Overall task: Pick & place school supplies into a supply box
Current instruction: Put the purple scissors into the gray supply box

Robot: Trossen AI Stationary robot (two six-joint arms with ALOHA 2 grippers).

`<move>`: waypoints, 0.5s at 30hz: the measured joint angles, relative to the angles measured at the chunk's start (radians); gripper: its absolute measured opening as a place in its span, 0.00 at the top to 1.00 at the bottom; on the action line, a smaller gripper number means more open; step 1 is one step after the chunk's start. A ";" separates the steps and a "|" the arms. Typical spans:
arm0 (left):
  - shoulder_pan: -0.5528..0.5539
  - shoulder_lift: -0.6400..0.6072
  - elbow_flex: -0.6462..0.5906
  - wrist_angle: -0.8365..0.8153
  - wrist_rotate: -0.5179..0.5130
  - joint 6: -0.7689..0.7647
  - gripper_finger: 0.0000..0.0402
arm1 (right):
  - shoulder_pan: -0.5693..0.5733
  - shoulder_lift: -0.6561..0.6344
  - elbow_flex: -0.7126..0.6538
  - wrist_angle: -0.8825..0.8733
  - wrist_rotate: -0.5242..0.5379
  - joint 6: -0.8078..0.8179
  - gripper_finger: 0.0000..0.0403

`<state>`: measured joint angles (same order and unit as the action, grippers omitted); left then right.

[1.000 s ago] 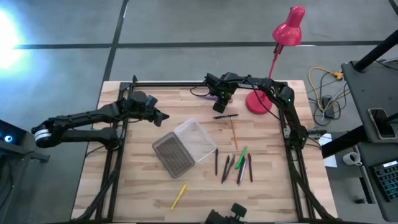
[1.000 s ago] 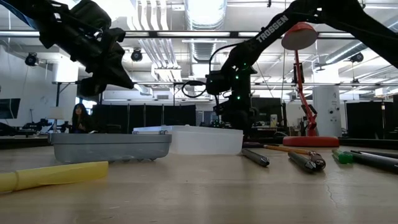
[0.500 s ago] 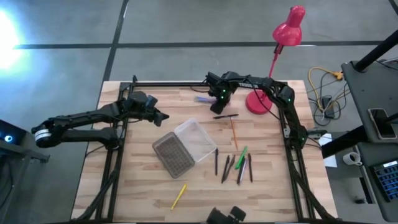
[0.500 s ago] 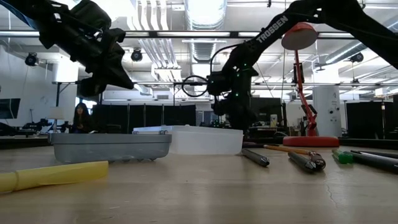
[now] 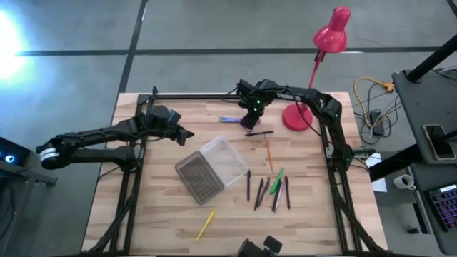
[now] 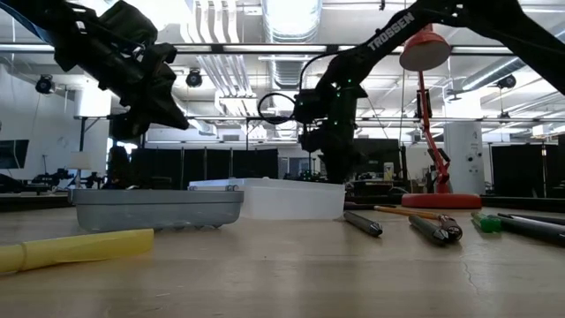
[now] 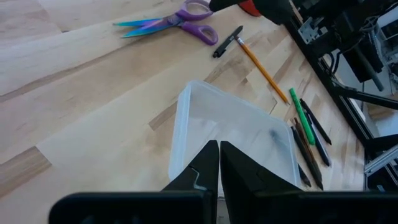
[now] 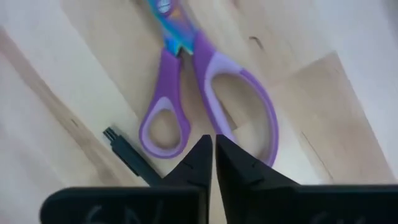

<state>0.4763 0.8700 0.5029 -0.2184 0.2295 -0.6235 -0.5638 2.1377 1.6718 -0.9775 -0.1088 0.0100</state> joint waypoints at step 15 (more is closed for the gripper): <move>0.000 0.000 -0.009 -0.002 0.000 0.000 1.00 | 0.036 0.024 -0.007 0.060 0.136 -0.309 0.66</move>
<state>0.4763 0.8700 0.4941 -0.2201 0.2295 -0.6235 -0.5279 2.1620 1.6646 -0.9176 0.0271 -0.2991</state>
